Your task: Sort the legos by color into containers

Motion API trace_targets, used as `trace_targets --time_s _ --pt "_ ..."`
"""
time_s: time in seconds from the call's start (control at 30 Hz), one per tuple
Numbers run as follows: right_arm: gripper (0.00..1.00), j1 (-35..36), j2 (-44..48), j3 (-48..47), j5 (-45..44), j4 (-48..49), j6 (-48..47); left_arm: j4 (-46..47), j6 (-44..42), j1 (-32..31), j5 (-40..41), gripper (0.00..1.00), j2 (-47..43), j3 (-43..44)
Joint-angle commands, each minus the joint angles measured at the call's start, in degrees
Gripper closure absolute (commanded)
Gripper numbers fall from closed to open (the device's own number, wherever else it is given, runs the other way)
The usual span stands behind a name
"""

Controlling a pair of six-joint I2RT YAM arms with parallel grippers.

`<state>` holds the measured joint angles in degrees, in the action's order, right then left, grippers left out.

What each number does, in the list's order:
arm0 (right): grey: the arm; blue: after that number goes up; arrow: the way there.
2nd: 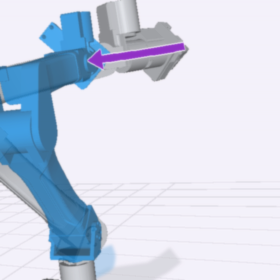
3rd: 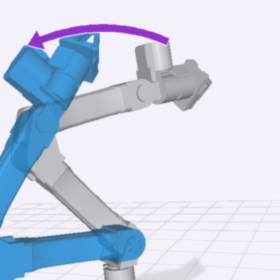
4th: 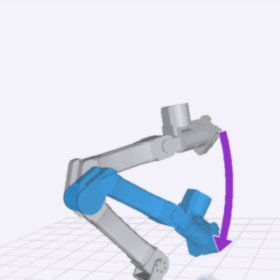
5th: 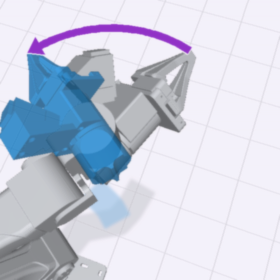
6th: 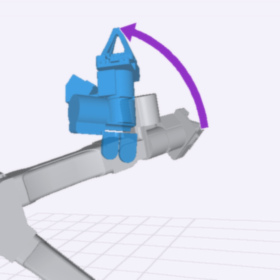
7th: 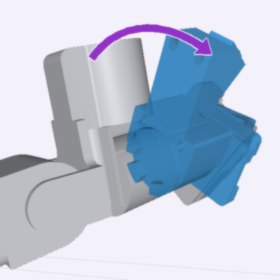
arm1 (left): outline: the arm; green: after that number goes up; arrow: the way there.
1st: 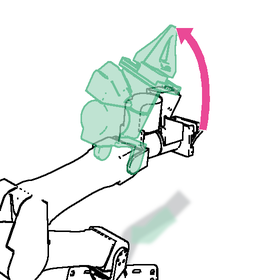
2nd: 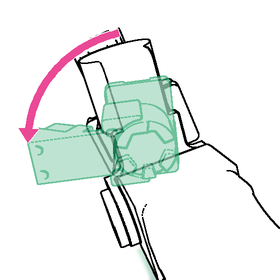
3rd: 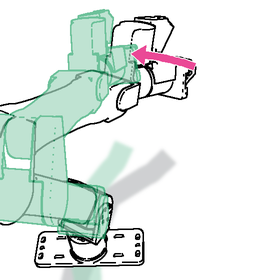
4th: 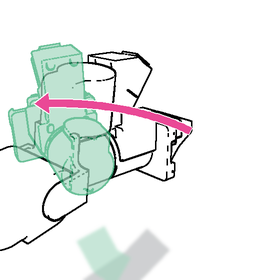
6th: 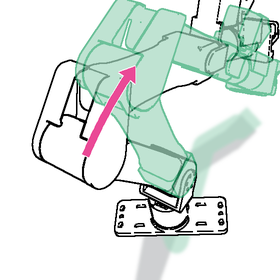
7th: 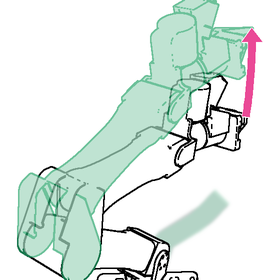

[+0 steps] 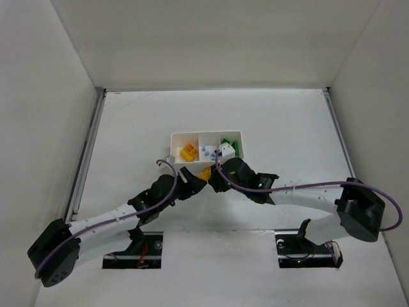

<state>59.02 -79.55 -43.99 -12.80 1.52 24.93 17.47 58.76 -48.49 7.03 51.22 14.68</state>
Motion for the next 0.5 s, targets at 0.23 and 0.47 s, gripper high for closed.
trace_targets --time_s 0.23,0.47 --pt "0.72 0.34 0.36 1.09 2.95 3.57 2.49 19.97 3.99 -0.68 1.76 0.45 2.04 -4.83" --pt "0.72 0.34 -0.25 0.83 4.18 3.93 3.02 21.81 2.77 -0.95 3.26 0.64 3.71 -4.31"
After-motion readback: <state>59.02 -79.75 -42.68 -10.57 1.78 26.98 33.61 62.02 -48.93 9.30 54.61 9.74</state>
